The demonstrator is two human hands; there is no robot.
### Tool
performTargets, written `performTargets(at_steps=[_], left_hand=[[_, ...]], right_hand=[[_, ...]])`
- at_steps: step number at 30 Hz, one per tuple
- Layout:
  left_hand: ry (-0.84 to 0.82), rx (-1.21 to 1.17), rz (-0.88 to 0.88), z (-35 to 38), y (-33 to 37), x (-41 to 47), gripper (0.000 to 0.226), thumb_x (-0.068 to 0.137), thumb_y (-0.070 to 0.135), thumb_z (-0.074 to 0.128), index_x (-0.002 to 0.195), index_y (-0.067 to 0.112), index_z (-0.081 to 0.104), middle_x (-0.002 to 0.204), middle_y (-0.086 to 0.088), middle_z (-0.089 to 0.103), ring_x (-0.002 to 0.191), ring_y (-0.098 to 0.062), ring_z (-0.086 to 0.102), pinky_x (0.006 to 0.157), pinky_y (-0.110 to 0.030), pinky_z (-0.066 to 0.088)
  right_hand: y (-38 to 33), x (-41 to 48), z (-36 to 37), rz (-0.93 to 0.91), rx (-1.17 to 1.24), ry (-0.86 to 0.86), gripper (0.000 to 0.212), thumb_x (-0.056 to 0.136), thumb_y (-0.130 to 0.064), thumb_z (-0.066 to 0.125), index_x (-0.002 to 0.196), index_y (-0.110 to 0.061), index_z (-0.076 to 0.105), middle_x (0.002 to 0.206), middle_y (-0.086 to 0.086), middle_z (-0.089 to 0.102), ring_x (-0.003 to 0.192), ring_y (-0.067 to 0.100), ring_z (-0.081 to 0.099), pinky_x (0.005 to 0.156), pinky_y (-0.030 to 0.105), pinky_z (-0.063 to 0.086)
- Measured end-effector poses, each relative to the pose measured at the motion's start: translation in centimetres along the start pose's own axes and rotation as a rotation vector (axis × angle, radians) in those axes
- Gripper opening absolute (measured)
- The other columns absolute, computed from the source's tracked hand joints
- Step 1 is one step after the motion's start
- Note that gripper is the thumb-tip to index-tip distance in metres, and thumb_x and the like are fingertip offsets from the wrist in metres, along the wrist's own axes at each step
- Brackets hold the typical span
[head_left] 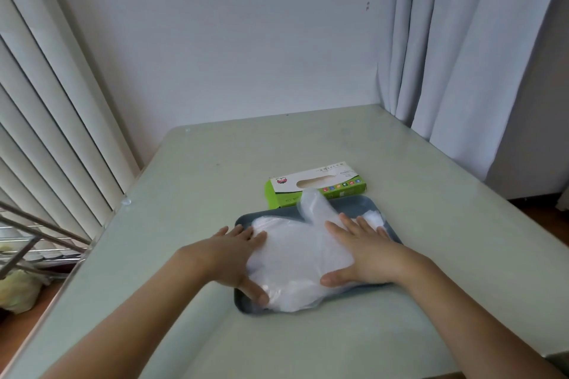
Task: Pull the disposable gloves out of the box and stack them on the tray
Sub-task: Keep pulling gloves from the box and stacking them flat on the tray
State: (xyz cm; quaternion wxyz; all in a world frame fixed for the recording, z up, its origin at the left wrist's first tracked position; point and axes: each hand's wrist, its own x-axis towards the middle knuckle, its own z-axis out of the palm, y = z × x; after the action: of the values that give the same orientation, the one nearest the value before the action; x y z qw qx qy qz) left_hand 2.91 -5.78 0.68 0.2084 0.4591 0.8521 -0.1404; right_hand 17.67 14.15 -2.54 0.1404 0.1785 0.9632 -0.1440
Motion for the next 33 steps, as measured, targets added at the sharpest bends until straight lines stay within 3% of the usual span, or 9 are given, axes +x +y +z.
performTargets(at_steps=[4,6,8,10,15,19,23,26,33], left_hand=[[0.154,-0.241,-0.036,-2.0,-1.5,0.6,0.081,0.079,0.066,0.062,0.145,0.027,0.036,0.144,0.003,0.045,0.128,-0.019,0.045,0.105,-0.030,0.034],[0.260,-0.317,-0.076,-2.8,-2.1,1.6,0.079,0.083,0.065,0.057,0.148,0.028,0.032,0.149,0.005,0.041,0.134,-0.017,0.040,0.107,-0.030,0.031],[0.333,-0.390,-0.065,-3.4,-2.4,3.2,0.075,0.086,0.060,0.057,0.149,0.028,0.030,0.151,0.005,0.038,0.137,-0.016,0.037,0.107,-0.028,0.030],[0.391,-0.488,-0.031,-3.9,-2.2,4.6,0.071,0.088,0.053,0.060,0.148,0.027,0.032,0.149,0.004,0.041,0.135,-0.016,0.040,0.103,-0.026,0.032],[0.503,-0.665,0.016,-4.2,-1.1,8.3,0.076,0.086,0.045,0.067,0.149,0.027,0.029,0.149,0.003,0.040,0.133,-0.017,0.041,0.105,-0.027,0.032],[0.503,-0.719,0.035,-4.0,-0.4,10.6,0.082,0.082,0.044,0.072,0.149,0.025,0.029,0.149,0.003,0.040,0.133,-0.015,0.041,0.097,-0.019,0.029],[0.515,-0.725,0.034,-3.0,-0.4,12.0,0.074,0.088,0.043,0.065,0.149,0.018,0.032,0.154,0.004,0.031,0.139,-0.014,0.032,0.105,-0.019,0.022],[0.577,-0.758,0.021,-2.4,-0.7,12.8,0.065,0.092,0.041,0.060,0.146,0.014,0.038,0.153,0.002,0.033,0.139,-0.014,0.032,0.106,-0.017,0.020],[0.620,-0.802,-0.052,-1.7,-1.1,14.4,0.081,0.083,0.053,0.065,0.148,0.017,0.032,0.155,-0.001,0.029,0.143,-0.017,0.025,0.116,-0.033,0.023]], right_hand=[[-0.4,0.7,-1.6,-0.048,0.096,0.141,0.073,0.080,-0.064,0.059,0.138,-0.024,0.043,0.137,-0.001,0.044,0.132,0.021,0.039,0.104,0.031,0.033],[-0.2,1.9,-2.1,-0.027,0.197,0.254,0.048,0.083,-0.058,0.059,0.118,-0.024,0.058,0.117,-0.005,0.057,0.108,0.014,0.054,0.086,0.022,0.041],[0.5,3.5,-2.7,-0.008,0.252,0.373,0.030,0.087,-0.043,0.060,0.095,-0.014,0.064,0.099,0.001,0.067,0.088,0.019,0.060,0.077,0.028,0.046],[0.9,5.0,-3.7,-0.005,0.279,0.427,0.026,0.088,-0.031,0.059,0.098,-0.008,0.066,0.100,0.010,0.069,0.093,0.025,0.063,0.083,0.036,0.051],[2.1,9.4,-5.1,-0.024,0.212,0.429,0.032,0.097,-0.015,0.046,0.123,-0.022,0.062,0.128,0.006,0.053,0.118,0.023,0.050,0.096,0.028,0.040],[2.3,12.5,-5.1,-0.103,0.175,0.441,0.031,0.096,-0.012,0.048,0.116,-0.025,0.068,0.119,0.003,0.049,0.118,0.020,0.040,0.103,0.034,0.037],[1.7,13.7,-5.9,-0.143,0.153,0.429,0.032,0.096,-0.029,0.053,0.087,-0.006,0.072,0.095,0.008,0.058,0.095,0.022,0.051,0.087,0.039,0.044],[1.1,14.7,-6.4,-0.111,0.152,0.433,0.043,0.093,-0.033,0.055,0.066,0.000,0.058,0.069,0.003,0.043,0.067,0.019,0.044,0.062,0.035,0.037],[-1.8,16.7,-7.5,0.229,0.164,0.246,0.043,0.076,-0.055,0.066,0.083,-0.013,0.060,0.080,0.002,0.055,0.082,0.023,0.054,0.067,0.027,0.038]])
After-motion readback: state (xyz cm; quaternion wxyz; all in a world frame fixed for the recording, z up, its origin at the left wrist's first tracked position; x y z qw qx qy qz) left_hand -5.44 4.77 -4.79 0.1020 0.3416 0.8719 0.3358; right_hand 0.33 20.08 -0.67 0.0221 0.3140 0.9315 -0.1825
